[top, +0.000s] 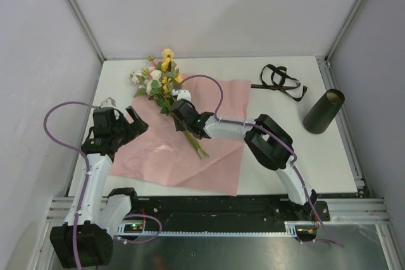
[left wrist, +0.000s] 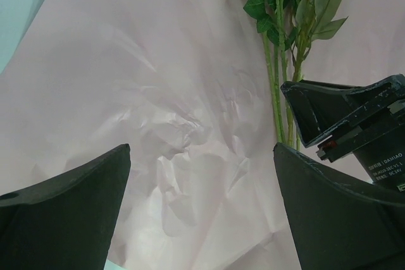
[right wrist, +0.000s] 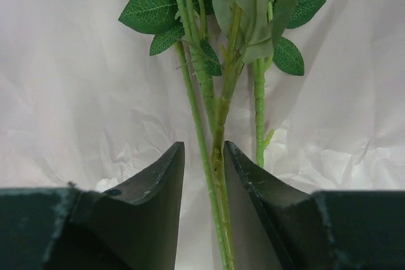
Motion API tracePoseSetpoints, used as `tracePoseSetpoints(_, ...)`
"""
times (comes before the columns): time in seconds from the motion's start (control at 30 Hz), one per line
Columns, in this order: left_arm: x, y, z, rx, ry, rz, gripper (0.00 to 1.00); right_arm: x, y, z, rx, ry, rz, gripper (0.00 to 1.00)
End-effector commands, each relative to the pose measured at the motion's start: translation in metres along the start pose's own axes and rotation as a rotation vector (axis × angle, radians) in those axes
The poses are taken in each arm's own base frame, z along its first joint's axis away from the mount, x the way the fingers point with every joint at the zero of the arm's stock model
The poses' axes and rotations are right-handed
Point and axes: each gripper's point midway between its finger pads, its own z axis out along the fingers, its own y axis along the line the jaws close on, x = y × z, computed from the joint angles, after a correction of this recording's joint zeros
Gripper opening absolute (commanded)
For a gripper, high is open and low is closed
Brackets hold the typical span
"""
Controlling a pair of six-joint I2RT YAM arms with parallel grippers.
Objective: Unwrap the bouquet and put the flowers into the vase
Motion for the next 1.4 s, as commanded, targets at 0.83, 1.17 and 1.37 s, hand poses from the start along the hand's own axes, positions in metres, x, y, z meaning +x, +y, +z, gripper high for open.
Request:
tracePoseSetpoints(0.83,-0.004,0.003,-0.001,-0.014,-0.021,-0.021,1.0,-0.026,0.002,0.008,-0.037,-0.007,0.014,0.32)
tracePoseSetpoints(1.17,-0.004,0.002,-0.001,-0.014,-0.022,-0.021,1.0,-0.023,0.001,0.013,-0.029,-0.003,0.02,0.28)
tracePoseSetpoints(1.37,-0.005,0.003,-0.002,-0.016,-0.024,-0.02,1.0,-0.037,-0.001,0.006,-0.017,-0.039,0.019,0.07)
